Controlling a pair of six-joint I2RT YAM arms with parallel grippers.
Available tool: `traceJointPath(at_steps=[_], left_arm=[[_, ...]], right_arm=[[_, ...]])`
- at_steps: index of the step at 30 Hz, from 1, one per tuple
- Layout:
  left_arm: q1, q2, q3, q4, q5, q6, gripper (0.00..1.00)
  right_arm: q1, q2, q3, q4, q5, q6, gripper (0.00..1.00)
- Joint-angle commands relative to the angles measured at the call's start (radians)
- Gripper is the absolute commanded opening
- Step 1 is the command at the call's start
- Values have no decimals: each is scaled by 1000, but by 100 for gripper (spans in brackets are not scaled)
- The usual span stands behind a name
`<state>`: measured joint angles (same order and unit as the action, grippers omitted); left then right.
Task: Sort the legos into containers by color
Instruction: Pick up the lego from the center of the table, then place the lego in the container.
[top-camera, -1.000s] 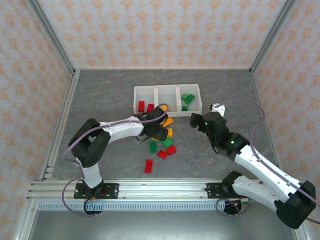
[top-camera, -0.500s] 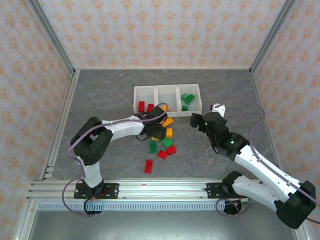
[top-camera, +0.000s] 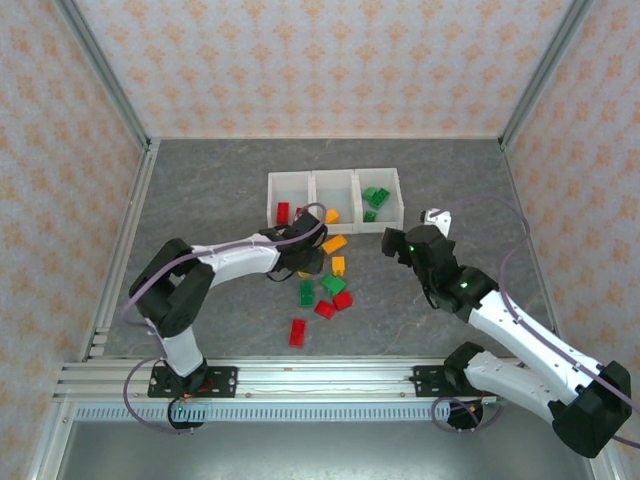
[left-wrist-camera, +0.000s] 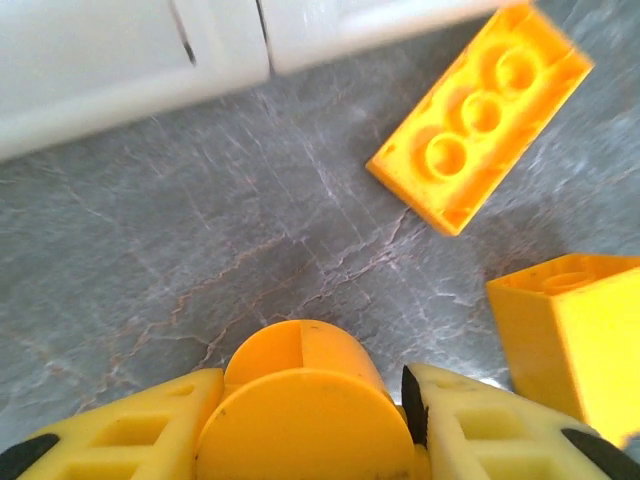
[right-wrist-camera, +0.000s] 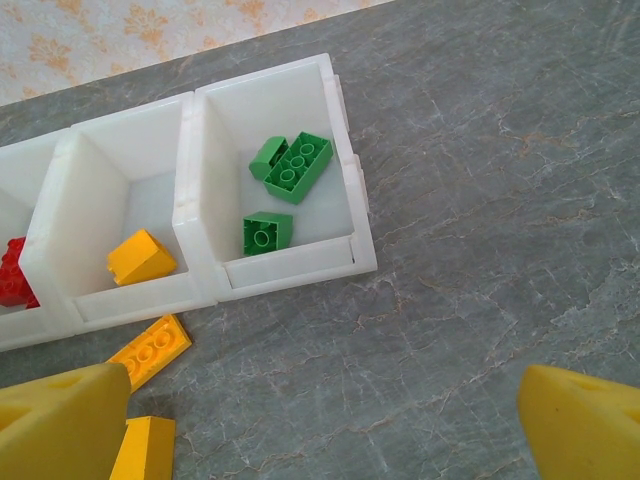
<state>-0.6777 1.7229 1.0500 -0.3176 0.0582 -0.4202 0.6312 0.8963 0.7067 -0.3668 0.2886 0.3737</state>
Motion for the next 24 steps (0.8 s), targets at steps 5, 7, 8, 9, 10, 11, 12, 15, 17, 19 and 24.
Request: traceJointPath(at_steps=[5, 7, 8, 9, 10, 11, 12, 15, 17, 19, 24], left_arm=[[9, -132, 82, 109, -141, -67, 44], [19, -91, 163, 109, -175, -61, 46], [27, -56, 221, 97, -178, -60, 46], [35, -13, 286, 81, -176, -57, 46], [40, 26, 344, 63, -176, -54, 46], [43, 75, 417, 35, -180, -48, 46], [46, 124, 489, 7, -186, -41, 45], [55, 255, 653, -32, -201, -26, 45], [64, 314, 718, -23, -206, -27, 45], [76, 371, 775, -16, -193, -33, 45], [86, 484, 899, -49, -186, -57, 45]], right_arm=[[-7, -7, 22, -28, 57, -17, 98], [-7, -10, 26, -36, 60, -14, 98], [-7, -11, 27, -39, 60, -11, 98], [-7, -10, 28, -44, 58, -11, 98], [-7, -12, 28, -51, 57, -9, 98], [-7, -14, 28, -59, 57, -5, 98], [-7, -17, 26, -65, 58, -3, 98], [-7, -40, 6, -73, 65, -1, 98], [-7, -59, -9, -75, 67, -6, 98], [-7, -74, -19, -79, 65, -16, 98], [-7, -122, -35, -77, 58, -26, 98]])
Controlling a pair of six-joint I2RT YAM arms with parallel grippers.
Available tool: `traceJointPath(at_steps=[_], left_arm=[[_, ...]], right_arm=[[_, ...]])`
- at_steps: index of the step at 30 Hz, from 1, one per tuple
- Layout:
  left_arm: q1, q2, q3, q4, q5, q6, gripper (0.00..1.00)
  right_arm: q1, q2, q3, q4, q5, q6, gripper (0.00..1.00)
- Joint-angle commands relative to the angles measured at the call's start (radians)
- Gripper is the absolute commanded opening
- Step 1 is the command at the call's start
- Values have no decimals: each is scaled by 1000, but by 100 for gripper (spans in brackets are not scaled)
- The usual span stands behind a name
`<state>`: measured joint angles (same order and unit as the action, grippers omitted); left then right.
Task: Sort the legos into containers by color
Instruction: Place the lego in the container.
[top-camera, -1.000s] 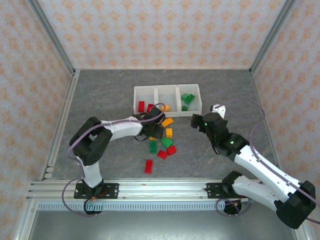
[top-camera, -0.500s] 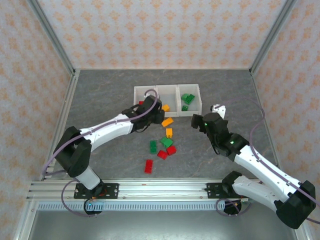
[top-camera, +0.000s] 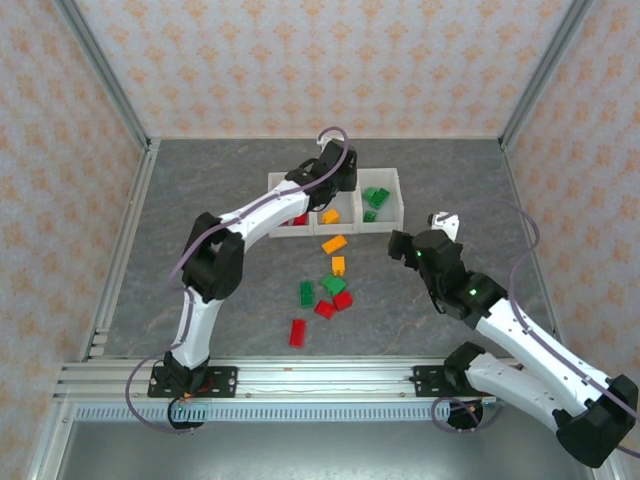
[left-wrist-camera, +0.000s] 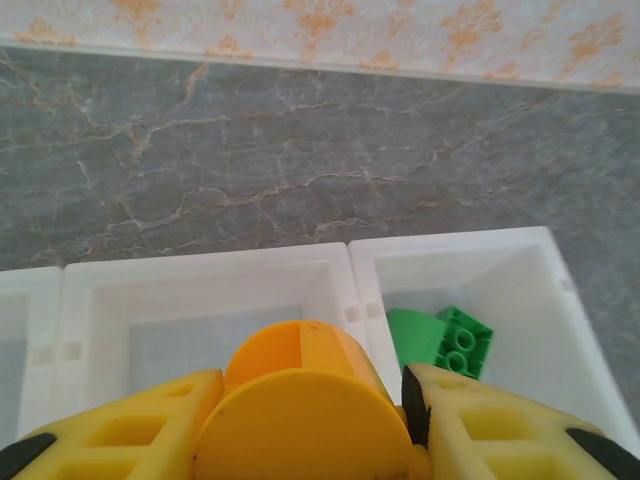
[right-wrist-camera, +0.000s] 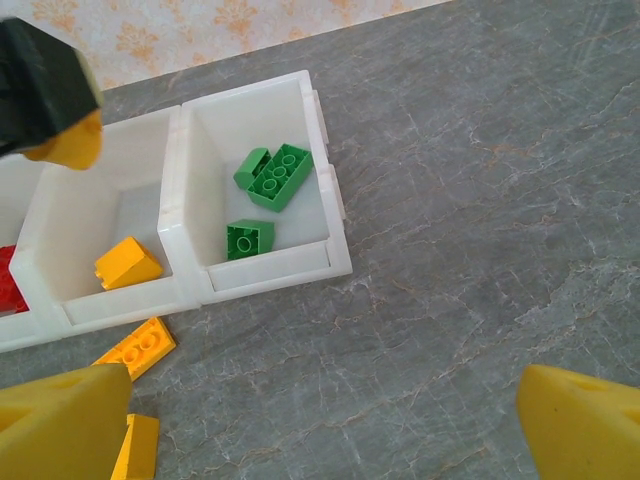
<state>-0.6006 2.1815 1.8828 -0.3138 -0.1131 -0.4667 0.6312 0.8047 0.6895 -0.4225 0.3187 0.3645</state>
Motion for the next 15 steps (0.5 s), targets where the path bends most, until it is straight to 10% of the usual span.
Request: traceJointPath(at_steps=[1, 6, 15], left_arm=[[8, 34, 73, -53, -11, -17, 45], [8, 34, 60, -34, 3, -39, 54], [-7, -162, -89, -30, 5, 16, 99]], right_arm=[[-7, -37, -19, -20, 30, -19, 98], [-6, -50, -23, -16, 30, -22, 98], [-7, -62, -39, -10, 5, -17, 100]])
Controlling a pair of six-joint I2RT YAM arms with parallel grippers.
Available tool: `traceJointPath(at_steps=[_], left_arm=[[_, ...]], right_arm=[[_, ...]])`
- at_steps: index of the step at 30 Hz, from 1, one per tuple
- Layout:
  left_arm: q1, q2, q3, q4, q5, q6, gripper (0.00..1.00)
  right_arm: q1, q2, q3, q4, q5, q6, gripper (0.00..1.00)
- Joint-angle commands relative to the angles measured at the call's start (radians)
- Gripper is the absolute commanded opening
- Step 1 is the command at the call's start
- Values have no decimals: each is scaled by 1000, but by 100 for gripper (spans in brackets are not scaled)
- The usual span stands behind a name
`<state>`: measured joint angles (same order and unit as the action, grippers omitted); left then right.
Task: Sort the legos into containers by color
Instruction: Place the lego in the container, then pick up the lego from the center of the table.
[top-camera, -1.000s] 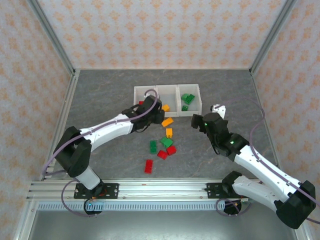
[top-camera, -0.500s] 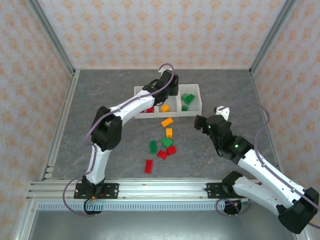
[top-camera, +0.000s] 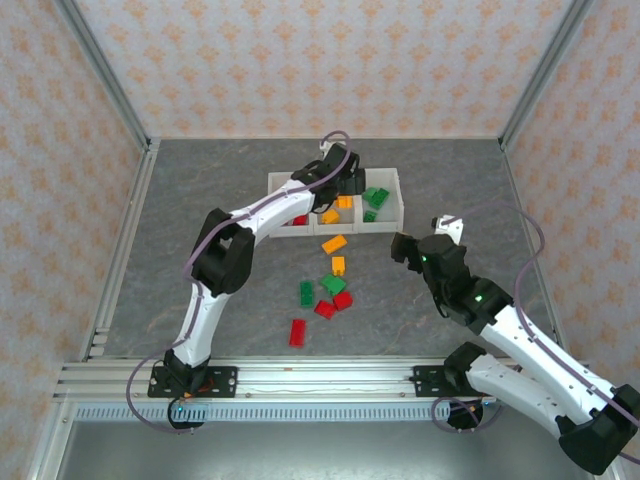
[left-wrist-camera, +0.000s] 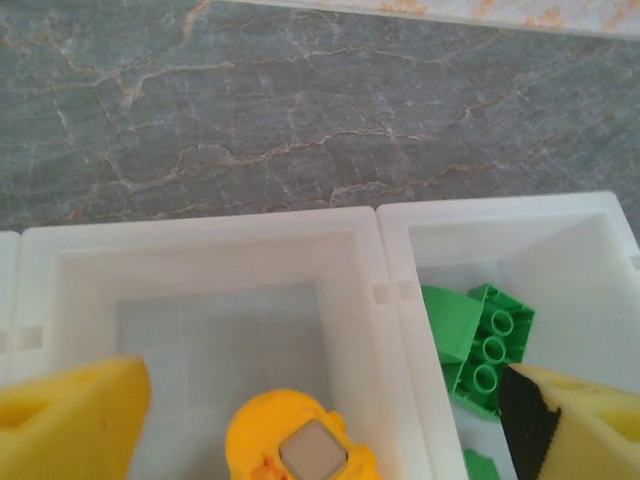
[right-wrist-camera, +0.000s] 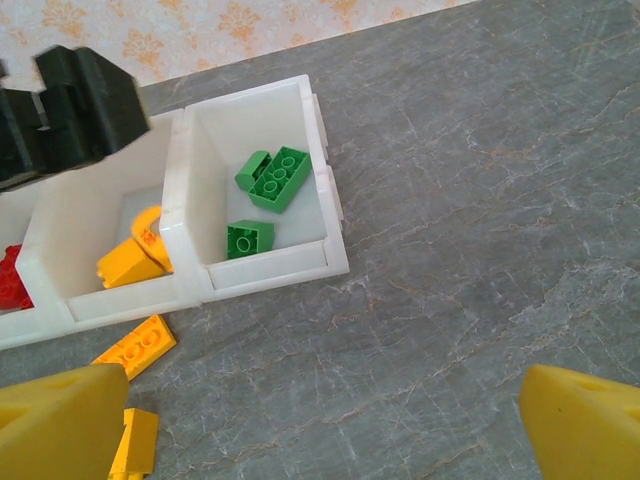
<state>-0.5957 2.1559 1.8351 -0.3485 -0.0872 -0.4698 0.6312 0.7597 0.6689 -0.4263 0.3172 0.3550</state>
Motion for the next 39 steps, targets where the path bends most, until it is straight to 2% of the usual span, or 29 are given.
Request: traceJointPath(at_steps=[1, 6, 8, 12, 17, 21, 31, 39], left_arm=[[-12, -172, -75, 4, -22, 22, 99], [-24, -352, -272, 8, 2, 38, 99], [-35, -416, -382, 42, 47, 62, 99], [-79, -473, -510, 23, 93, 64, 99], [-187, -421, -523, -108, -16, 13, 98], [-239, -353, -505, -138, -22, -33, 93], [-262, -254, -502, -133, 9, -110, 78], [-266, -208, -507, -118, 15, -147, 71]], right_arm=[[-7, -16, -19, -6, 8, -7, 100], [-7, -15, -23, -2, 36, 4, 100], [-7, -15, -24, 0, 41, 6, 100], [-7, -14, -30, 2, 32, 11, 100], [-7, -13, -48, 17, 19, 21, 100], [-7, -13, -55, 10, 14, 41, 100], [-7, -68, -70, -5, 9, 43, 100], [-7, -68, -84, 14, -11, 30, 100]])
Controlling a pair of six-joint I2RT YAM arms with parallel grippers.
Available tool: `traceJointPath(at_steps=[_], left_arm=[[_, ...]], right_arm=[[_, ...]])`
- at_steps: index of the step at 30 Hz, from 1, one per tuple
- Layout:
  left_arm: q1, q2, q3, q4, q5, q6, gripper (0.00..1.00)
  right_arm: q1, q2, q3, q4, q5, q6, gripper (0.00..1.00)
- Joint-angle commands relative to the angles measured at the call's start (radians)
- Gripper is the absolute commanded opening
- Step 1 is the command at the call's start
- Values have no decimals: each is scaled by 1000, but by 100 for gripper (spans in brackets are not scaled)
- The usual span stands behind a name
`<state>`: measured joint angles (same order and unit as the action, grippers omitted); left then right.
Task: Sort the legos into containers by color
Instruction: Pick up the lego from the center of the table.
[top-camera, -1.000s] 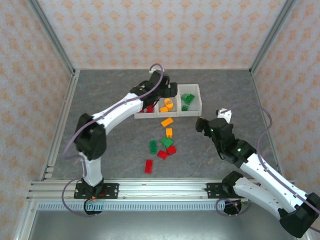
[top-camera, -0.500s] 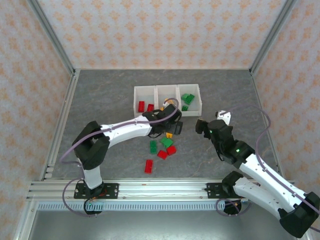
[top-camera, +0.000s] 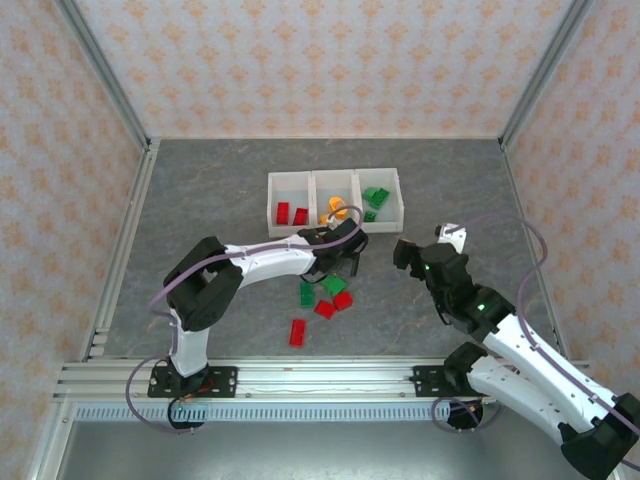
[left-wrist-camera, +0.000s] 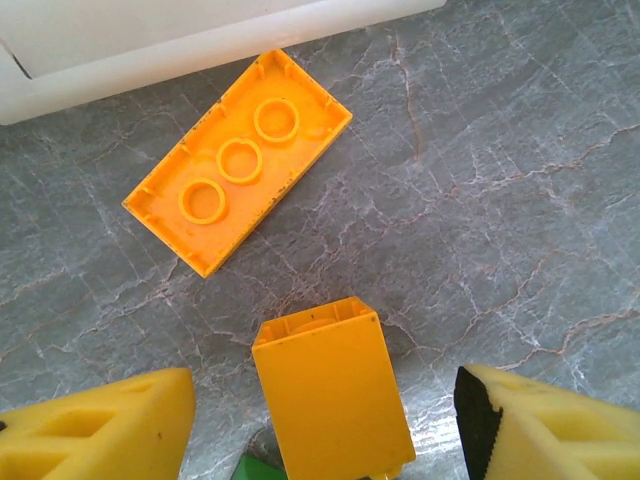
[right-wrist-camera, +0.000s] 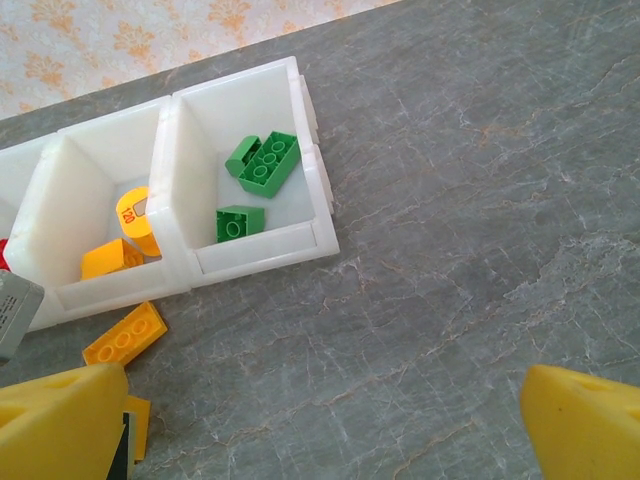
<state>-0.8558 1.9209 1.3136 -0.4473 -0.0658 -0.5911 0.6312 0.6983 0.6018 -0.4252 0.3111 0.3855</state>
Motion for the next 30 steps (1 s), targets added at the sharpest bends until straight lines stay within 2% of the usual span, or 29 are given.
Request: traceJointPath(at_steps=[1, 8, 16, 22, 28, 30], left_arm=[[-7, 33, 19, -22, -1, -24, 71], [-8, 70, 41, -21, 6, -23, 63], [-5, 119, 85, -26, 19, -1, 47], [3, 98, 87, -13, 14, 29, 41], [14, 41, 92, -9, -20, 43, 25], [22, 11, 95, -7, -36, 46, 23]], right_arm=[[-6, -6, -18, 16, -9, -2, 100], [-7, -8, -20, 16, -24, -4, 100], [-7, -8, -23, 22, -25, -10, 100], [-7, -5, -27, 32, -25, -17, 100], [-7, -6, -23, 26, 14, -10, 100], [-7, -14, -23, 23, 29, -4, 100]])
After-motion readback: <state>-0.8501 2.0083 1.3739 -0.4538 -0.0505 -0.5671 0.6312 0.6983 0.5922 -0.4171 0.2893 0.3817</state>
